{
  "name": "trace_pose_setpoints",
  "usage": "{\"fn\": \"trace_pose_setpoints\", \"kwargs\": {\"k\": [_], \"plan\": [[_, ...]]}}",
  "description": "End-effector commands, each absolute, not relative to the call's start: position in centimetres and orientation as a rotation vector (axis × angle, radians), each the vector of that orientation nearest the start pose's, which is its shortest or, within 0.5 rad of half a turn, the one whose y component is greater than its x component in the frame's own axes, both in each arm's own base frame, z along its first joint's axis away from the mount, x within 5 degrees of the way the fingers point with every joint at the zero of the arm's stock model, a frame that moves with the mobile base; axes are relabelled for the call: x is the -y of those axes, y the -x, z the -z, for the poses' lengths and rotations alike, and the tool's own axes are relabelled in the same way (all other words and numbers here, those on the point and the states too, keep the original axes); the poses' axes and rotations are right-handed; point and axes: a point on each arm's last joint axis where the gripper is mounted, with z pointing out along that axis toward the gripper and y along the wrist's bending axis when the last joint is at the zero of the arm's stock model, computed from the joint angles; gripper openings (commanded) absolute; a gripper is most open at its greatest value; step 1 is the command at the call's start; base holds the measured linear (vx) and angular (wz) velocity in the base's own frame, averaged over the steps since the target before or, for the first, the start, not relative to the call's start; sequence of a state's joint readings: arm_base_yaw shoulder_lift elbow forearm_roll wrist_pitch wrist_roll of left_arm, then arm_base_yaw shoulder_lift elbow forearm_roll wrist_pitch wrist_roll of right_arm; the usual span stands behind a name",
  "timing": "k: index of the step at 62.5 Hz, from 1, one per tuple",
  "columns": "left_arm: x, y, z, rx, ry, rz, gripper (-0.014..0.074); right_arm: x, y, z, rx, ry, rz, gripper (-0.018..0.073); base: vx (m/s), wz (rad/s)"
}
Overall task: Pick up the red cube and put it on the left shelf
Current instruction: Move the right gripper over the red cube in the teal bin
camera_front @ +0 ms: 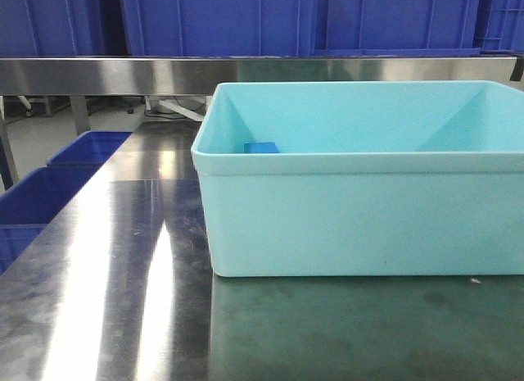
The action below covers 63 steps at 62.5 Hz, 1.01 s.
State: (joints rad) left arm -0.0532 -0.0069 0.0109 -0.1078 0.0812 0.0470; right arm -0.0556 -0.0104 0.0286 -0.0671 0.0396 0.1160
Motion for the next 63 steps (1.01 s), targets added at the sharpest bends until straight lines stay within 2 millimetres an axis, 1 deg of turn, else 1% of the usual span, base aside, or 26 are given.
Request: {"fn": "trace_pose_setpoints", "kwargs": {"k": [1,50,63], "plan": [[0.32,-5.6,-20.33,-1.49,0.012,0.105,0.0102,0.28,-5.31,-21.8,-1.405,-0.07,0.009,0.0049,0.0,0.0],[0.32,-5.6,-20.33,-1.49,0.012,0.105,0.0102,0.28,-5.3,-21.83,-1.402,-0.069,0.009,0.0049,0.0,0.0],[0.32,-5.6,-20.33,-1.49,0.012,0.105,0.0102,0.23,-5.18,-22.45,-1.332,-0.062,0.006,0.0049,0.0,0.0]]}}
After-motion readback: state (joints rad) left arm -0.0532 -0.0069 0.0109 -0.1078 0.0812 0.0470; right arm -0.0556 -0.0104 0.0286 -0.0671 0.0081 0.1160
